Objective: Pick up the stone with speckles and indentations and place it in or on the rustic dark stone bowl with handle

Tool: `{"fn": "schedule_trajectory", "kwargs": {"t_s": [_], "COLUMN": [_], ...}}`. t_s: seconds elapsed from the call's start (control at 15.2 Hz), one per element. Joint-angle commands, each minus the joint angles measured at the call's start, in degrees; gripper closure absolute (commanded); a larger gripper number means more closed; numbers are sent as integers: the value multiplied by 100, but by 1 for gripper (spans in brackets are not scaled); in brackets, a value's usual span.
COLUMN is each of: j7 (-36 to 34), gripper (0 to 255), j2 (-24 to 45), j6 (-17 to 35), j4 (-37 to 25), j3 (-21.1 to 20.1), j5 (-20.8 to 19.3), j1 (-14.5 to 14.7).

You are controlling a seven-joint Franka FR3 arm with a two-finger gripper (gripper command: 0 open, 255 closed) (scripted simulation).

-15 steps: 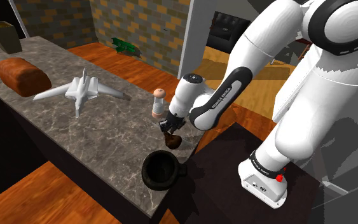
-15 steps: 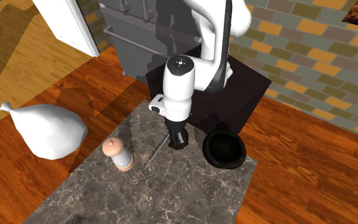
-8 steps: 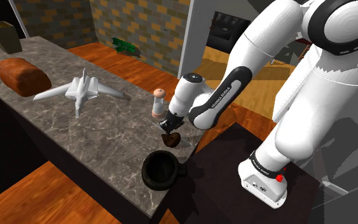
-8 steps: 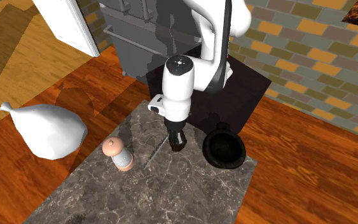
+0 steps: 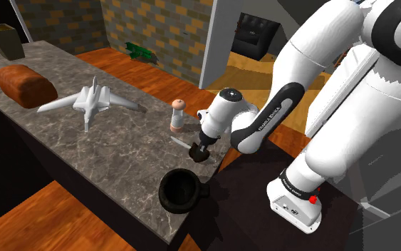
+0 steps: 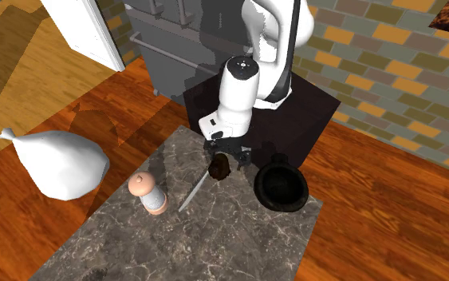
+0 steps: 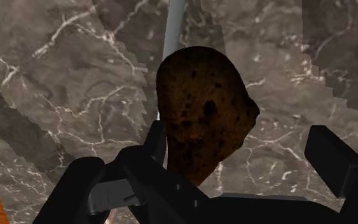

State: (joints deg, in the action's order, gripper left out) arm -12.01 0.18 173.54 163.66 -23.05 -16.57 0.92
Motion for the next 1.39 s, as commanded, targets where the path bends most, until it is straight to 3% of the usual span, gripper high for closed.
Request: {"fn": "schedule_trajectory", "kwargs": {"t_s": [0.0, 0.13, 0.2, 0.4, 0.46, 0.92, 0.99, 1.32], "j7": [606, -450, -902, -2022, -2208, -2195, -2214, -2212], "gripper": [0, 0, 0, 0, 0, 0, 255, 255], "j2": [34, 364, 520, 958, 1039, 1037, 1047, 1045], "j6": [189, 277, 314, 446, 476, 481, 483, 482], "j4": [183, -14, -121, -442, -503, -501, -509, -507], "j3": [165, 526, 796, 1609, 1761, 1788, 1800, 1796], "j5": [-767, -2159, -2733, -4071, -4280, -4262, -4282, -4277], "j1": [-151, -112, 42, 630, 754, 783, 794, 793]}}
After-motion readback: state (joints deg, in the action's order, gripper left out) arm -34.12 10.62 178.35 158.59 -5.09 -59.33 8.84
